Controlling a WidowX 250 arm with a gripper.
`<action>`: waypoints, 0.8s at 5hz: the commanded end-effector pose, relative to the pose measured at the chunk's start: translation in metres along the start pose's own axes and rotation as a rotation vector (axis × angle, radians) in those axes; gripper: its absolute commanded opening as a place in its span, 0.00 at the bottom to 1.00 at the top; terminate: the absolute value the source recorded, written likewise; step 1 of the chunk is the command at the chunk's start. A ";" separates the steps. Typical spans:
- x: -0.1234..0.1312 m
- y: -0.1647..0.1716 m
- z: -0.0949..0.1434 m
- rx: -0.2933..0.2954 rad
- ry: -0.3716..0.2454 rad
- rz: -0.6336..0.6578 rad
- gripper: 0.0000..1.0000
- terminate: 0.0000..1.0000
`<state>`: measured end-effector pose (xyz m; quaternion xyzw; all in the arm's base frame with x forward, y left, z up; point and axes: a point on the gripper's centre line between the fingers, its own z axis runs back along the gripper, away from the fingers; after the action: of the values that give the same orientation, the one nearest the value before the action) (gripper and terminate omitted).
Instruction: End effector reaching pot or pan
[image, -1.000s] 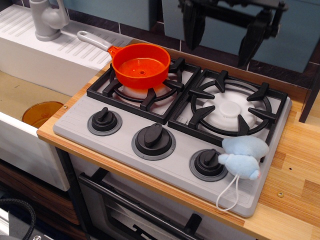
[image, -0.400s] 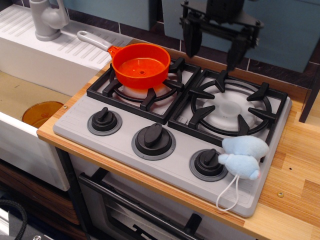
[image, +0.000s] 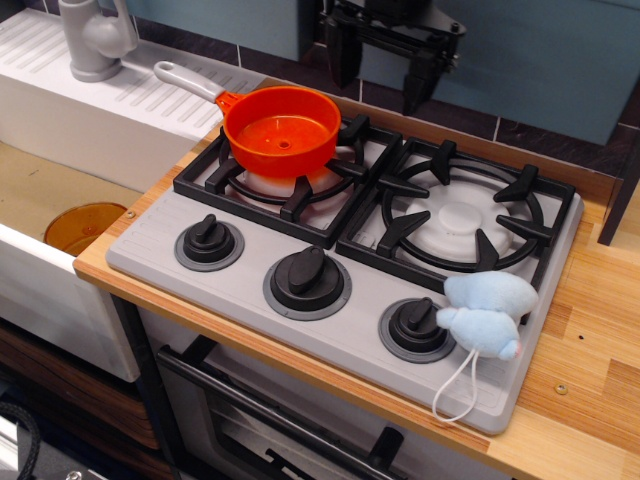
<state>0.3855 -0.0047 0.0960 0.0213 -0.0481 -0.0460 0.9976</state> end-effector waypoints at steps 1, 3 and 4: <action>-0.004 0.015 -0.010 -0.001 -0.064 -0.001 1.00 0.00; -0.015 0.028 -0.029 -0.023 -0.084 -0.003 1.00 0.00; -0.021 0.031 -0.032 -0.023 -0.085 0.001 1.00 0.00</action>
<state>0.3619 0.0278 0.0408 0.0019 -0.0570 -0.0481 0.9972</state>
